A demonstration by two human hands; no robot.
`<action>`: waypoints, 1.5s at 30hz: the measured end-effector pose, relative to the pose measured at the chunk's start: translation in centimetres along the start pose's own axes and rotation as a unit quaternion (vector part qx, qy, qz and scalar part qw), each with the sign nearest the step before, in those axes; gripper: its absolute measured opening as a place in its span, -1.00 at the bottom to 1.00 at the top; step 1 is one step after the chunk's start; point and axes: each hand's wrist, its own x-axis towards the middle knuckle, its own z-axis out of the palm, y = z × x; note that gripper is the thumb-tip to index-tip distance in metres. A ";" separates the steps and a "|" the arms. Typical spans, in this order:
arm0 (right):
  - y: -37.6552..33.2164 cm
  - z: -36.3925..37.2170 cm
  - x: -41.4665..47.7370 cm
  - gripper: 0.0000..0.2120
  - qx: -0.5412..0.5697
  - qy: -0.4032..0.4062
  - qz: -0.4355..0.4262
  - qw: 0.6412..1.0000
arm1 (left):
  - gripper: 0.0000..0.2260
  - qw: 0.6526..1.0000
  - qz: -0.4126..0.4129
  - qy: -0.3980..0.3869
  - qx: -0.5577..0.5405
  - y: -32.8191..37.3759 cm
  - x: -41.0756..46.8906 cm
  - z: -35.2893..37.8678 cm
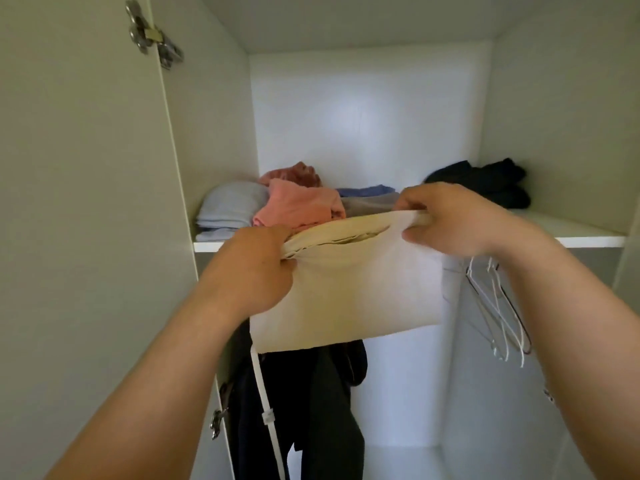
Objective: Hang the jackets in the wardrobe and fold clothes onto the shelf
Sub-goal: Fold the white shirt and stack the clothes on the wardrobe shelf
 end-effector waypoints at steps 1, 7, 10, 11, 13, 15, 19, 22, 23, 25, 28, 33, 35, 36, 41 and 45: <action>-0.1 -0.8 1.0 -0.81 0.034 0.027 0.003 0.999 | -0.92 1.000 -0.007 0.006 -0.029 0.0 0.8 -0.3; 0.7 -2.2 10.2 -0.65 0.162 0.180 -0.001 0.970 | -0.91 0.963 -0.098 0.017 -0.251 -0.1 6.2 -1.2; 1.2 -2.1 16.2 -0.59 0.155 0.185 -0.042 0.970 | -0.75 0.914 -0.139 0.002 -0.381 0.0 8.7 -0.5; 1.3 -1.9 18.3 -0.57 0.143 0.173 -0.059 0.973 | -0.74 0.892 -0.158 -0.003 -0.423 0.0 9.4 0.0; 1.4 -1.3 22.3 -0.55 0.114 0.143 -0.085 0.979 | -0.76 0.859 -0.203 -0.002 -0.470 -0.1 11.2 0.9; 1.5 -0.4 26.0 -0.57 0.100 0.122 -0.107 0.982 | -0.76 0.838 -0.240 -0.008 -0.489 -0.7 13.0 1.6; 1.3 2.0 32.3 -0.57 0.115 0.107 -0.150 0.976 | -0.76 0.782 -0.308 -0.017 -0.541 -2.5 16.0 2.4; 0.7 4.8 36.4 -0.58 0.117 0.077 -0.157 0.978 | -0.74 0.739 -0.339 0.016 -0.582 -4.0 17.6 3.6; 0.7 6.1 37.4 -0.59 0.111 0.060 -0.157 0.979 | -0.70 0.732 -0.353 0.025 -0.582 -4.5 18.0 4.1; 1.1 9.0 38.9 -0.59 0.066 0.023 -0.162 0.984 | -0.60 0.726 -0.384 0.035 -0.569 -5.3 18.5 5.2; 2.5 12.4 39.4 -0.56 -0.034 -0.057 -0.148 0.987 | -0.70 0.743 -0.399 0.029 -0.536 -6.2 18.9 6.4; 5.3 12.5 38.2 -0.50 -0.082 -0.136 -0.082 0.984 | -0.72 0.811 -0.388 0.013 -0.439 -6.8 19.1 5.6; 7.0 11.2 37.3 -0.41 -0.059 -0.163 -0.028 0.984 | -0.61 0.878 -0.356 0.054 -0.315 -6.7 19.0 5.3; 7.9 10.8 37.0 -0.39 -0.036 -0.184 0.007 0.982 | -0.56 0.915 -0.324 0.093 -0.223 -6.1 18.6 5.2; 10.6 10.9 36.7 -0.32 0.167 -0.198 0.127 0.958 | -0.27 0.996 0.066 0.036 -0.049 -2.8 16.4 4.5; 10.4 11.3 36.8 -0.58 0.172 -0.181 0.099 0.963 | -0.05 0.986 0.143 -0.071 0.056 -1.9 16.5 6.2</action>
